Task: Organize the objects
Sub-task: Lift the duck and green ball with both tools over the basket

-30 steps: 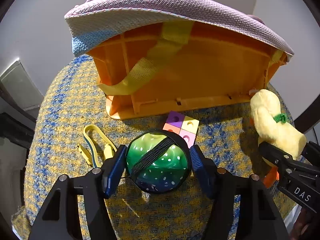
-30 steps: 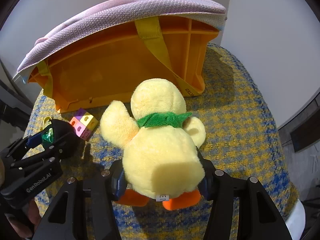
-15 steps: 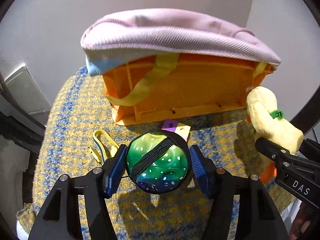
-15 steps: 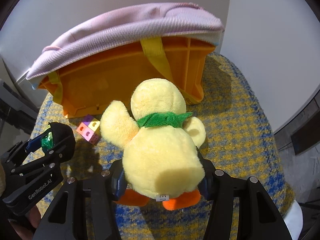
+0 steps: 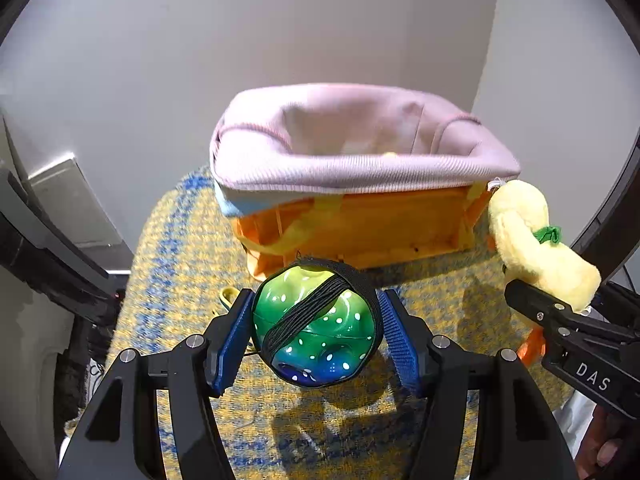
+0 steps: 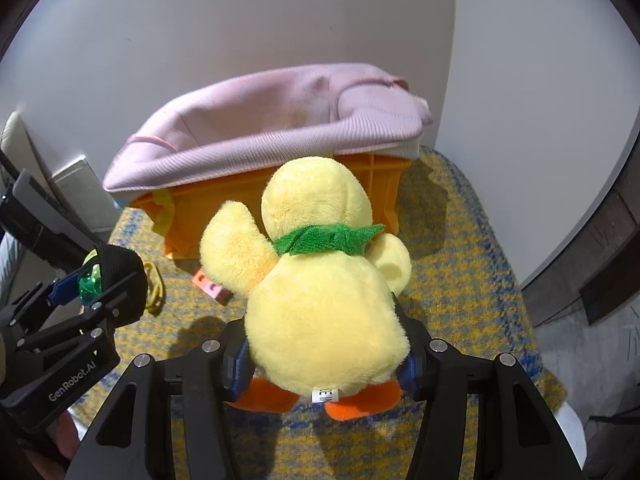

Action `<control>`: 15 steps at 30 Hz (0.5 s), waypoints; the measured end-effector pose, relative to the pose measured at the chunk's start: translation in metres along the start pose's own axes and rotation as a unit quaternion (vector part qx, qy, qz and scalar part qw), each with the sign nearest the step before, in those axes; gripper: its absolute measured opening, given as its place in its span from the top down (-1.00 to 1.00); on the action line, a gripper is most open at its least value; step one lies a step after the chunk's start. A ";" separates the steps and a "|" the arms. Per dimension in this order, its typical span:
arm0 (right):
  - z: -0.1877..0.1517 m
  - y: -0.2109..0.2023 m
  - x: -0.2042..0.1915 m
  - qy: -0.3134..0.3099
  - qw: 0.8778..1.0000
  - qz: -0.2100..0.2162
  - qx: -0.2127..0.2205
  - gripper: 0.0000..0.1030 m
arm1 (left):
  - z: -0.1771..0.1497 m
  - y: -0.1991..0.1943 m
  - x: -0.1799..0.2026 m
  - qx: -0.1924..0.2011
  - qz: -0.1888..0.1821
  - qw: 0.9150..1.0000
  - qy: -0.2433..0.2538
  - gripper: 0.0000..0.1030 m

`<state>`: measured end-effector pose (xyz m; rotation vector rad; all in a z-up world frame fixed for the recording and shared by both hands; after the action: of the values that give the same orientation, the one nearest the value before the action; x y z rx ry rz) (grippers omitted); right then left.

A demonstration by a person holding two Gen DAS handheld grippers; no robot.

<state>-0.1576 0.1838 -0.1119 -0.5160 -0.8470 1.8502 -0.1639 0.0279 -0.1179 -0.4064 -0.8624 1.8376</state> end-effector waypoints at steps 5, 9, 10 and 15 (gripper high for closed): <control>0.012 -0.017 -0.008 -0.010 1.000 0.006 0.016 -0.08 | 0.013 -0.018 -0.002 0.016 -0.002 1.000 -0.003 -0.20; 0.028 -0.030 -0.014 -0.022 0.999 0.010 0.031 -0.08 | 0.028 -0.034 -0.002 0.030 -0.009 0.999 0.005 -0.20; 0.032 -0.033 -0.016 -0.025 0.999 0.010 0.035 -0.08 | 0.030 -0.038 -0.002 0.034 -0.011 0.999 0.006 -0.20; 0.053 -0.047 -0.021 -0.035 0.998 0.015 0.054 -0.08 | 0.046 -0.053 -0.003 0.049 -0.017 0.999 0.007 -0.20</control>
<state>-0.1555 0.1598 -0.0422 -0.3997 -0.7844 1.9387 -0.1570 0.0196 -0.0484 -0.3391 -0.7619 1.8353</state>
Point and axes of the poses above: each gripper's, at about its wrist camera, not at the fingertips, and y roughly the way its jaws point, x to its right, z to its top, the point moved 6 cm from there along y, roughly the way its jaws point, and after that the axes turned 11 degrees about z, right-handed, at the moved point
